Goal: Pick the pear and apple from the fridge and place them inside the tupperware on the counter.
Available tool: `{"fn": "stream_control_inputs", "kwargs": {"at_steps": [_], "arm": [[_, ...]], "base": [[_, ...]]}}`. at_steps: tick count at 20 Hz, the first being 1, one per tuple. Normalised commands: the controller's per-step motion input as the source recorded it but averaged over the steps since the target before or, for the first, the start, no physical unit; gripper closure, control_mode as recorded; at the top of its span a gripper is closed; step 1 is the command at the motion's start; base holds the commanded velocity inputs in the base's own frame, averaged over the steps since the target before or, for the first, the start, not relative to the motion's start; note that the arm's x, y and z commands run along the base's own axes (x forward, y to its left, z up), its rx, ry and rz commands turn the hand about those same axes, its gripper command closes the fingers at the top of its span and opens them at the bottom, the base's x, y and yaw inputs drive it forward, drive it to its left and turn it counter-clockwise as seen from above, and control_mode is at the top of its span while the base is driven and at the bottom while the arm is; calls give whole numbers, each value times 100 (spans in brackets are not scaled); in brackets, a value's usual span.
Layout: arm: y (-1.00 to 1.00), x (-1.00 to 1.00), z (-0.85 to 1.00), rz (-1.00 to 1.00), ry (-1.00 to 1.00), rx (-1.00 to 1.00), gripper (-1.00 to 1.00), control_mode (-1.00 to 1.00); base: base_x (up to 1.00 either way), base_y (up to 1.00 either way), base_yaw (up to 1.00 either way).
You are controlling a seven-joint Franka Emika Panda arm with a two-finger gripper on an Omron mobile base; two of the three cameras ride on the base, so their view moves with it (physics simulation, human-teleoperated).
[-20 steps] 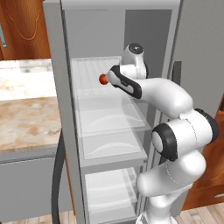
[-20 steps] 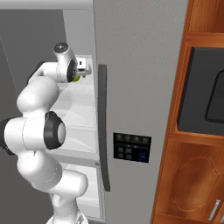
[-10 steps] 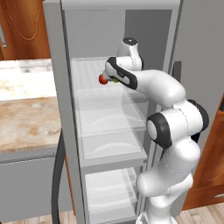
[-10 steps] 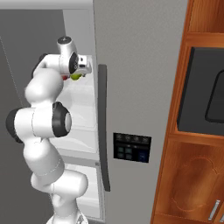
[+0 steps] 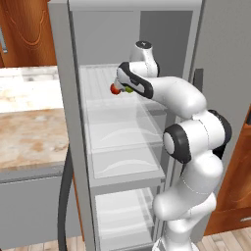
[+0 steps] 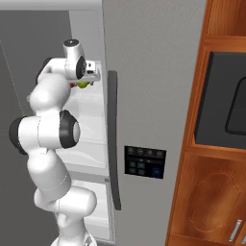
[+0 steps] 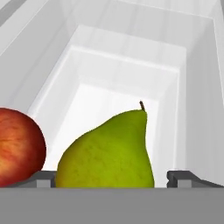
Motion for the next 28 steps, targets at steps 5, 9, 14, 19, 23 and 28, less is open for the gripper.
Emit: {"fn": "stream_control_inputs", "kwargs": {"at_steps": [5, 9, 14, 19, 23, 28], "arm": [[1, 0, -27, 2, -1, 0, 100, -100], [5, 0, -7, 5, 8, 0, 100, -100], [0, -31, -1, -3, -6, 4, 100, -100], [0, -84, 2, -13, -13, 8, 100, -100], [0, -98, 6, -13, -10, 4, 100, -100], [-7, -100, 30, -6, 0, 11, 100, -100]], "base": [[0, 0, 0], [0, 0, 0], [0, 0, 0], [0, 0, 0], [0, 0, 0], [0, 0, 0]]}}
